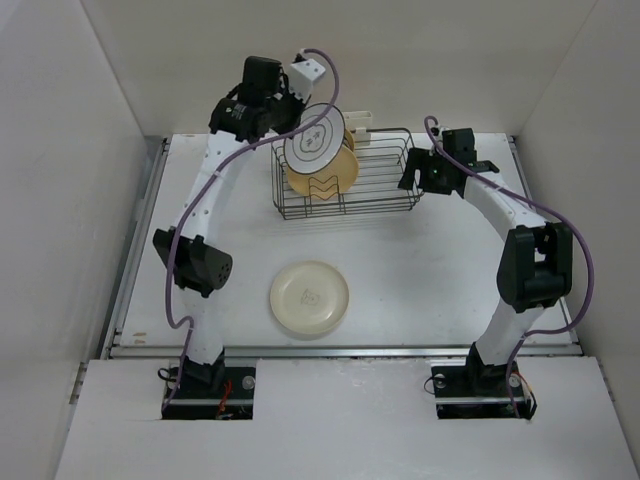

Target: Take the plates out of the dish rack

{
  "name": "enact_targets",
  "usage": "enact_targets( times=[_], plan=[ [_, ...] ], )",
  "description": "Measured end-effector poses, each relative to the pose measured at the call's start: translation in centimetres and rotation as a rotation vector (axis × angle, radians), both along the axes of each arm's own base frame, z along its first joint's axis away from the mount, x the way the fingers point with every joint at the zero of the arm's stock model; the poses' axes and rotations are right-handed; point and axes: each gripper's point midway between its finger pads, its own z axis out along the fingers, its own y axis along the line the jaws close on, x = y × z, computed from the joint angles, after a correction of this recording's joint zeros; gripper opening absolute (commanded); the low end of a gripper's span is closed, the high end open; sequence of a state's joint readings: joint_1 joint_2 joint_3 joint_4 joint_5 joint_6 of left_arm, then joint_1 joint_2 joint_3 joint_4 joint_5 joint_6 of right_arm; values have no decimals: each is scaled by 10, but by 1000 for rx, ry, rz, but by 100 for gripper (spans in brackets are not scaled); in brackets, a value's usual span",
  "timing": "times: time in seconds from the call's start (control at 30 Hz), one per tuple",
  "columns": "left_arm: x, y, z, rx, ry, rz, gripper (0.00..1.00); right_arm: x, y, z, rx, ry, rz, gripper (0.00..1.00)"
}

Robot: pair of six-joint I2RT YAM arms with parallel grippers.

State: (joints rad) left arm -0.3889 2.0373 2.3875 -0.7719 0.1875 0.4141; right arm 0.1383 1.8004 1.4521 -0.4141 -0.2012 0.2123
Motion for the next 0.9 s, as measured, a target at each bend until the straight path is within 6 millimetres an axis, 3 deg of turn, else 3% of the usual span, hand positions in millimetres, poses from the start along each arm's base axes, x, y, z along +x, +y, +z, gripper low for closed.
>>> enact_targets(
  times=[0.1,0.2,0.33,0.43,0.53,0.6,0.77,0.8,0.9],
  plan=[
    [-7,21,18,-77,20,49,0,2,-3,2,5,3,-44,86],
    [-14,62,31,-174,74,123,0,9,-9,8,3,-8,-111,87],
    [-30,145,33,-297,164,268,0,18,-19,20,-10,-37,-197,87],
    [-55,211,15,-369,268,364,0,32,-25,33,-24,-62,-241,84],
    [-85,257,-25,-383,417,428,0,57,-26,38,-31,-90,-263,76],
    [-104,268,-59,-376,535,425,0,68,-26,26,-41,-78,-269,68],
    [-145,261,-164,-373,879,330,0,73,-29,-29,-84,25,-277,44],
    [-153,258,-184,-375,950,317,0,72,-29,-37,-88,42,-277,35],
    [-177,253,-230,-365,1127,305,0,69,-28,-49,-91,71,-274,22]
  ],
)
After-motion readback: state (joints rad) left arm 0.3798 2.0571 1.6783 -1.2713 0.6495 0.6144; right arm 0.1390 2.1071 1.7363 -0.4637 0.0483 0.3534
